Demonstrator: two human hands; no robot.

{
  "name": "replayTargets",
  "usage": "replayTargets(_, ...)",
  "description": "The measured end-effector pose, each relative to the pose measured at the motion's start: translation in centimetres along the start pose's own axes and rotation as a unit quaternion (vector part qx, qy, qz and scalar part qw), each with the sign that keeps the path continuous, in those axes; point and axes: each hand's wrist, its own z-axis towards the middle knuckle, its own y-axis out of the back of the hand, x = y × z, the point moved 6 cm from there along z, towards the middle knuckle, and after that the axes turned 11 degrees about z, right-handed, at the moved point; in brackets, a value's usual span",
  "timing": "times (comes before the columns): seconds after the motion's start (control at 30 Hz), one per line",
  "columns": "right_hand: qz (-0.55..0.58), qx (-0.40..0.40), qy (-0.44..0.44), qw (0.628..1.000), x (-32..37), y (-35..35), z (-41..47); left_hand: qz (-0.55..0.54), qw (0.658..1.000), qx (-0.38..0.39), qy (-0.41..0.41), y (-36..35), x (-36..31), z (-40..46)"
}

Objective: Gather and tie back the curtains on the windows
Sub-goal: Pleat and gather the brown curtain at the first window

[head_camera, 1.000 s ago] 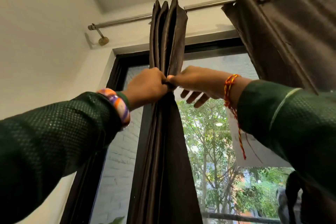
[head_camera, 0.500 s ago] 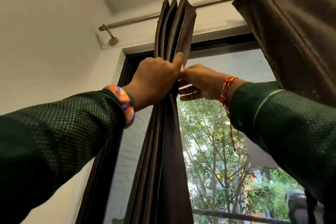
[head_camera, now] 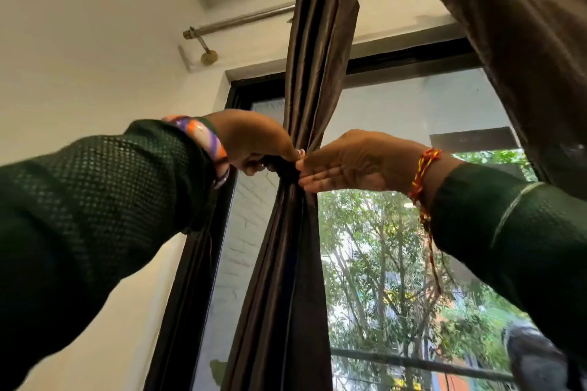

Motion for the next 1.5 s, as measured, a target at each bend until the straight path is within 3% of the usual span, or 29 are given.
replayTargets(0.2,-0.036,-0.067,0.086,0.993,-0.6,0.0,0.2,-0.163,0.986,0.016,0.015,-1.4,0.9,0.7)
replayTargets(0.37,-0.037,-0.102,0.097,0.989,-1.3,1.4,-0.1,-0.35,0.935,0.034,0.048,-1.9,1.8,0.5)
replayTargets(0.47,-0.031,-0.096,0.078,0.992,-1.6,2.0,-0.5,-0.444,0.894,-0.005,0.06,-1.7,3.2,0.8)
replayTargets(0.6,-0.022,-0.094,0.049,0.994,-1.6,2.8,-0.9,-0.479,0.873,-0.082,0.046,-1.8,4.4,1.4)
replayTargets(0.87,-0.042,-0.1,0.003,0.994,-2.3,5.0,-1.3,-0.465,0.867,-0.177,0.005,-1.8,6.3,2.1)
replayTargets(1.0,-0.062,-0.115,-0.011,0.991,-3.2,6.0,-1.2,-0.404,0.894,-0.19,0.02,-2.5,5.1,1.9)
replayTargets(1.13,-0.106,-0.09,-0.003,0.99,-4.0,7.1,-0.9,-0.252,0.958,-0.138,0.005,-2.6,4.3,2.5)
replayTargets(1.23,-0.118,-0.076,-0.004,0.99,-5.4,7.7,-0.6,-0.153,0.983,-0.097,0.013,-3.4,4.3,3.4)
replayTargets(1.3,-0.126,-0.076,-0.022,0.989,-7.0,7.6,-0.4,-0.109,0.991,-0.076,0.017,-4.9,4.0,3.8)
replayTargets(1.5,-0.148,-0.07,-0.101,0.981,-14.6,6.5,0.5,-0.123,0.99,0.05,0.054,-14.6,4.0,5.3)
